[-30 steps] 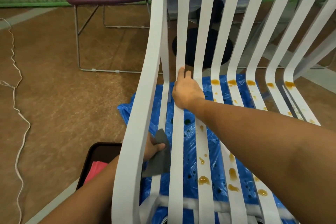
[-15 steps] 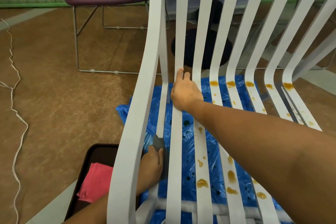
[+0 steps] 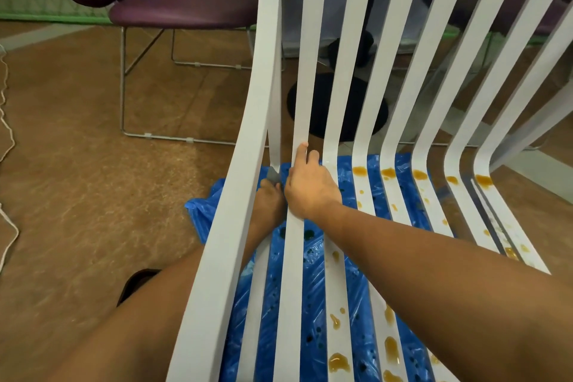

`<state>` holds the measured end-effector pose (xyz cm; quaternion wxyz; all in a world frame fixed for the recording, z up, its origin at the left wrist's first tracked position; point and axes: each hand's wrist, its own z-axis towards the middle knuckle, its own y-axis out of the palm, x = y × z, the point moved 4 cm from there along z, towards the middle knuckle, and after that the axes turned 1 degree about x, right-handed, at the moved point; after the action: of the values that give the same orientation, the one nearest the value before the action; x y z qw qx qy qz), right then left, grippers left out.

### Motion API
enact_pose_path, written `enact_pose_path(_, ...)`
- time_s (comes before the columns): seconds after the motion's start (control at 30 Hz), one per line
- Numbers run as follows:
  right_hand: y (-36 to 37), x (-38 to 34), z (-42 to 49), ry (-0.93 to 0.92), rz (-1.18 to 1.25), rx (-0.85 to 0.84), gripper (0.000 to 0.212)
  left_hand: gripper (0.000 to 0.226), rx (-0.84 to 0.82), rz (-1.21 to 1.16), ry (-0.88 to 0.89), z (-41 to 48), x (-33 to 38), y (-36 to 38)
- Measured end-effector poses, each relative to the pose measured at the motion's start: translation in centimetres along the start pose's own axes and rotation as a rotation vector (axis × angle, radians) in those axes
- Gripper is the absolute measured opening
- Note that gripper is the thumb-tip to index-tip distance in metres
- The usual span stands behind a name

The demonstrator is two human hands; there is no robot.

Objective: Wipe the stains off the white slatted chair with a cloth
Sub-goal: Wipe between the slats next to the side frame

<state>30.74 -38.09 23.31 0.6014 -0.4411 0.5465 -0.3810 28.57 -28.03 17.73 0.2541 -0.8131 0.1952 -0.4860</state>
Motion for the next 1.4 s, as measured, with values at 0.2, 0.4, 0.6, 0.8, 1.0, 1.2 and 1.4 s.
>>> enact_pose_path(0.2,0.1,0.0,0.2,-0.011,-0.026,0.022,0.069,0.057,-0.002,-0.158,0.046,4.7,0.7,0.3)
enact_pose_path(0.4,0.1,0.0,0.2,0.003,-0.01,0.0,0.075,0.078,0.003,-0.079,0.007,3.0,0.1,-0.2)
enact_pose_path(0.6,-0.1,0.2,0.1,0.013,0.02,-0.001,0.074,0.057,0.009,-0.025,-0.03,-0.7,-1.0,0.5)
enact_pose_path(0.8,0.1,0.4,0.3,0.004,0.01,-0.018,0.071,0.026,-0.006,0.019,-0.05,-7.1,-4.7,0.9)
enact_pose_path(1.0,0.2,0.5,0.3,0.001,0.012,-0.026,0.073,0.047,-0.113,0.007,0.016,-12.8,-11.8,2.0)
enact_pose_path(1.2,0.1,0.4,0.4,0.009,0.01,-0.024,0.075,0.061,-0.352,-0.268,-0.009,-15.8,-15.4,1.3)
enact_pose_path(1.4,0.1,0.2,0.2,0.004,0.002,-0.032,0.076,0.074,-0.584,-0.4,-0.167,-16.7,-17.3,0.6)
